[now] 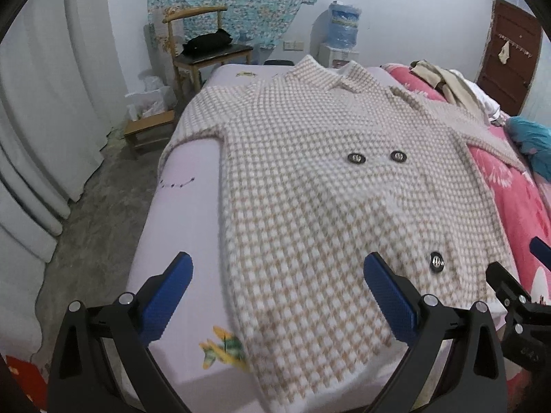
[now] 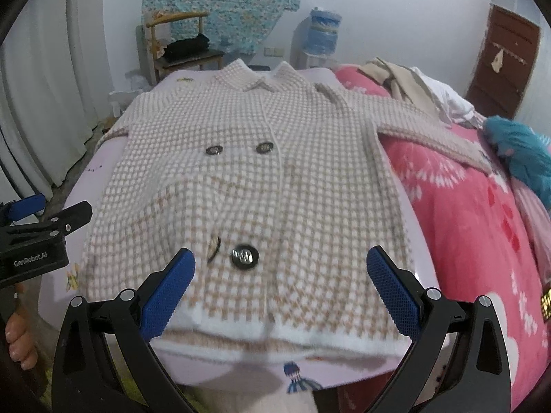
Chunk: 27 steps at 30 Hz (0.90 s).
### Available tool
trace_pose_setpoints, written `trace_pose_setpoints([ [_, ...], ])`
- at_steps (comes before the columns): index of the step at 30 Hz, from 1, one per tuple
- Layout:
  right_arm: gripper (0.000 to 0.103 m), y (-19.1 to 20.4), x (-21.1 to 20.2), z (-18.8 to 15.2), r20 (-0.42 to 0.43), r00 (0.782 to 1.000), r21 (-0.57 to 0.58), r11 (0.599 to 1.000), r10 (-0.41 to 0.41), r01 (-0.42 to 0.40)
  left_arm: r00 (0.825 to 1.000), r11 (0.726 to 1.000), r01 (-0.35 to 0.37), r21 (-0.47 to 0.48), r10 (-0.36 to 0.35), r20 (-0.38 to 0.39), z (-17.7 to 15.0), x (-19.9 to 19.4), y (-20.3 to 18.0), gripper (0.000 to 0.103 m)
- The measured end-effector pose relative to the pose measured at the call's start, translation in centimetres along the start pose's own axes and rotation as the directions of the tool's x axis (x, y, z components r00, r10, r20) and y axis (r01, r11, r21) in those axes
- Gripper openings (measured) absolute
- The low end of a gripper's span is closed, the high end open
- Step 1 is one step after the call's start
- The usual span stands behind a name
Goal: Fold large clothes
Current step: 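Move the left tool to the coat's side edge and grasp it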
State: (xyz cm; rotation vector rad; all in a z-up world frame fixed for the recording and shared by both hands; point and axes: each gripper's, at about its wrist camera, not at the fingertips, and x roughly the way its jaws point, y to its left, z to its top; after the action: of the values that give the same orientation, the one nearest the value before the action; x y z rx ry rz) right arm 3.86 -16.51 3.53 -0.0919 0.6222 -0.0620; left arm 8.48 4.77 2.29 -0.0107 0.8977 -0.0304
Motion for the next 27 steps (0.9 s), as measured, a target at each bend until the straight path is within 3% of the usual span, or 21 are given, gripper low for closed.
trace_pose_setpoints([
  [7, 0.096, 1.2, 1.1, 3.1, 0.041, 0.998, -0.036, 0.999, 0.037, -0.036, 0.995, 0.995, 0.096, -0.016, -0.096, 0.022, 2.4, 1.4, 1.8, 0.098],
  [10, 0.096, 2.0, 1.8, 4.6, 0.053, 0.997, -0.063, 0.996, 0.063, -0.060, 0.985, 0.985, 0.168, -0.039, -0.167, 0.033, 3.2, 1.8, 2.7, 0.098],
  [16, 0.096, 3.6, 3.4, 7.1, 0.062, 0.990, -0.096, 0.988, 0.127, -0.121, 0.969, 0.961, 0.247, -0.126, -0.243, 0.040, 4.4, 3.0, 5.2, 0.098],
  [23, 0.096, 5.4, 6.2, 8.9, 0.029, 0.975, -0.107, 0.970, 0.220, -0.216, 0.980, 0.957, 0.190, -0.220, -0.173, 0.097, 5.6, 3.8, 9.6, 0.098],
  [27, 0.096, 6.7, 7.6, 9.6, 0.011, 0.968, -0.123, 0.961, 0.252, -0.249, 0.987, 0.931, 0.146, -0.335, -0.111, 0.120, 6.0, 5.1, 14.1, 0.098],
])
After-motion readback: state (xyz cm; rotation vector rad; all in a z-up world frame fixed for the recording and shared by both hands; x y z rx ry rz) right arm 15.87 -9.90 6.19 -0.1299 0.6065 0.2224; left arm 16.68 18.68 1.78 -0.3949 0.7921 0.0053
